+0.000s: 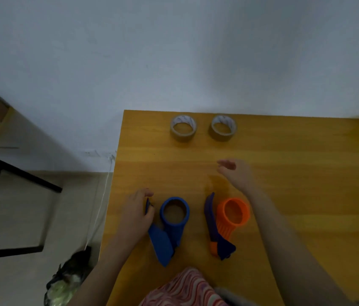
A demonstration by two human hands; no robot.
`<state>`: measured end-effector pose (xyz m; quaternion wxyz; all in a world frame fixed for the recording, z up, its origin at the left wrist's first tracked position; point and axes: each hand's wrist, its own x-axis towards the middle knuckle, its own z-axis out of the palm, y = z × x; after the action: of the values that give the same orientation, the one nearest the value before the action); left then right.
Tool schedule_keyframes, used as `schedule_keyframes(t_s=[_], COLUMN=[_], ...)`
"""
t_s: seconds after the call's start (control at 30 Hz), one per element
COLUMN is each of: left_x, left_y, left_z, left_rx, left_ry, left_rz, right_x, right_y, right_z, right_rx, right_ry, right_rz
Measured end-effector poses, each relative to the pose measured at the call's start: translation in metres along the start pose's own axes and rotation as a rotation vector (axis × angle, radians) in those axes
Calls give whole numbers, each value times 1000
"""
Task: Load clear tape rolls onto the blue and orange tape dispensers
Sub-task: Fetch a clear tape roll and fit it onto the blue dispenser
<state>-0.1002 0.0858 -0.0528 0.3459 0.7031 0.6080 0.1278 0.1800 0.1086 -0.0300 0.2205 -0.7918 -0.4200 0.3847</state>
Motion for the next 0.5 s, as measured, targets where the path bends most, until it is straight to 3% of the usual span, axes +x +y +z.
schedule_keyframes(t_s=[0.2, 0.5], left_x=[-15, -19], left_y=[2, -9], left_z=[6, 11], left_rx=[-43, -174], left_ry=[18, -63], left_rz=[-111, -194], right_x=[-52, -73], right_y=[50, 63], right_z=[10, 22], right_rx=[-34, -42], right_ry=[-85, 154], right_rz=[126, 67])
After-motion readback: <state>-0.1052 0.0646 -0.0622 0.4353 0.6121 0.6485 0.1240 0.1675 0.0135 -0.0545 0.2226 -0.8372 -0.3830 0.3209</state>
